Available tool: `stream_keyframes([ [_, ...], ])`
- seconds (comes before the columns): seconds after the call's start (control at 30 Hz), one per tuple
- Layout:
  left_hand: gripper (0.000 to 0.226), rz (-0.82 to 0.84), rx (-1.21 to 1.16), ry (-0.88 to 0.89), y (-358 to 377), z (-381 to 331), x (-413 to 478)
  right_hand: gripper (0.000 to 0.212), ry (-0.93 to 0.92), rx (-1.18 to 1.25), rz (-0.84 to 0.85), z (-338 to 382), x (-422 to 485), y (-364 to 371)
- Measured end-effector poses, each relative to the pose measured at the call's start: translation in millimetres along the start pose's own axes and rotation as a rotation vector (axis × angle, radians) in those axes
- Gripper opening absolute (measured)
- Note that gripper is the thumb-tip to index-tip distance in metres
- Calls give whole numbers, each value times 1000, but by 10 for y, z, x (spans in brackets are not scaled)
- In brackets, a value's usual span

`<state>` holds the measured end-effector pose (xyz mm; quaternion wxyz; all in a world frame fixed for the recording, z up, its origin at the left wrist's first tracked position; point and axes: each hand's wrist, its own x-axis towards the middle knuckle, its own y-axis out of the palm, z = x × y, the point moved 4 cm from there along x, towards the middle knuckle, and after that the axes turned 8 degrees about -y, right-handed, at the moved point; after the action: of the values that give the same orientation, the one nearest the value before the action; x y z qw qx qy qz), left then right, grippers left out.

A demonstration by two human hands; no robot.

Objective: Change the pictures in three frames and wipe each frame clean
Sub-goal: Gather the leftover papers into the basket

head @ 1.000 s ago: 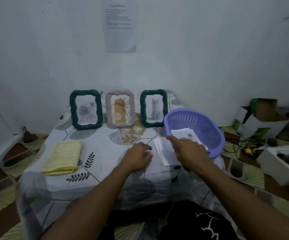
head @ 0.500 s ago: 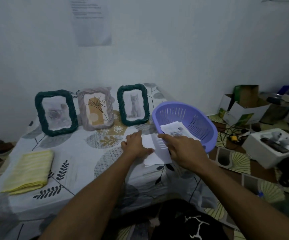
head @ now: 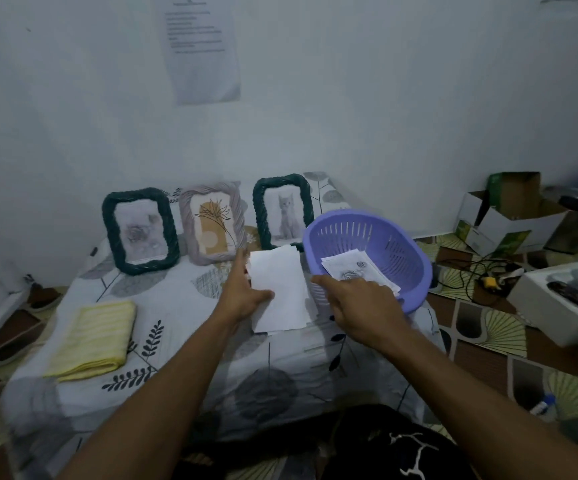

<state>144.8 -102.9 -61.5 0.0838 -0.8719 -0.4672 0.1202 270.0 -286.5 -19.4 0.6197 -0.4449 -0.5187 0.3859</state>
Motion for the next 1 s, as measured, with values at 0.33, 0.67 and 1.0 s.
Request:
stream_keyframes([
  [0.33, 66, 45, -172, -6, -645, -51, -212, 48, 28, 459, -201, 535, 438, 109],
  [0.67, 52, 57, -141, 85, -635, 98, -279, 38, 392, 1198, -180, 942, 663, 559],
  [1.0, 44, 22, 35, 88, -593, 349, -333, 24, 443, 1126, -162, 861, 668, 744],
])
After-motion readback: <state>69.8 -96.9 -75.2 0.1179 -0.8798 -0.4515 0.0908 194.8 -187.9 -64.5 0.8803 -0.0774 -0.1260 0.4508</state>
